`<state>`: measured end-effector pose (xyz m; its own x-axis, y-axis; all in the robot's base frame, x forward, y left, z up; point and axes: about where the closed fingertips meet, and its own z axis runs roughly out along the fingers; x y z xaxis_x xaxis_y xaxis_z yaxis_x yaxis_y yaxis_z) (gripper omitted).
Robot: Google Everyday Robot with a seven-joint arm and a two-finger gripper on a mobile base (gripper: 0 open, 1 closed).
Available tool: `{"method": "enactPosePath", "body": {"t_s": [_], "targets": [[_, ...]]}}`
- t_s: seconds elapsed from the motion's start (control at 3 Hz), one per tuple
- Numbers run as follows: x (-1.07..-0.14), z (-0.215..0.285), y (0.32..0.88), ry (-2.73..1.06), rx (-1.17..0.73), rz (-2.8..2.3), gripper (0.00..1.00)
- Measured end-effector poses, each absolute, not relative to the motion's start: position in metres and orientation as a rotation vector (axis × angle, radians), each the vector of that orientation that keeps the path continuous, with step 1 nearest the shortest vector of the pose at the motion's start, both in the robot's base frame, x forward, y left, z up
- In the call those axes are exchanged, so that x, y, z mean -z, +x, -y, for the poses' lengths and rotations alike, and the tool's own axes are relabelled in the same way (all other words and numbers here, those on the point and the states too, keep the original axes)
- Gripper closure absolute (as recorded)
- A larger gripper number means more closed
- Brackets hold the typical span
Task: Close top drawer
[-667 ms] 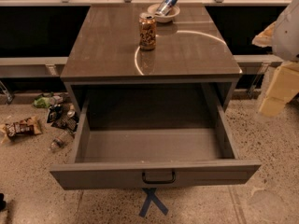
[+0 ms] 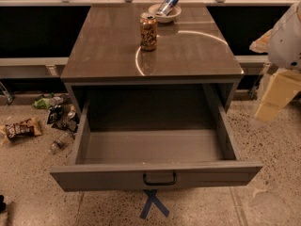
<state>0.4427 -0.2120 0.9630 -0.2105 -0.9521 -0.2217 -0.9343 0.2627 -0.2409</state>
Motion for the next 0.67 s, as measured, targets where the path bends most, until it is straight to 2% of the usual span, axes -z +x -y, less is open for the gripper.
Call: {"method": "enactPosePath", "body": {"t_s": [0.67], "targets": [[-0.873, 0.181, 0.45, -1.73, -0.06, -2.192, 0.0]]}}
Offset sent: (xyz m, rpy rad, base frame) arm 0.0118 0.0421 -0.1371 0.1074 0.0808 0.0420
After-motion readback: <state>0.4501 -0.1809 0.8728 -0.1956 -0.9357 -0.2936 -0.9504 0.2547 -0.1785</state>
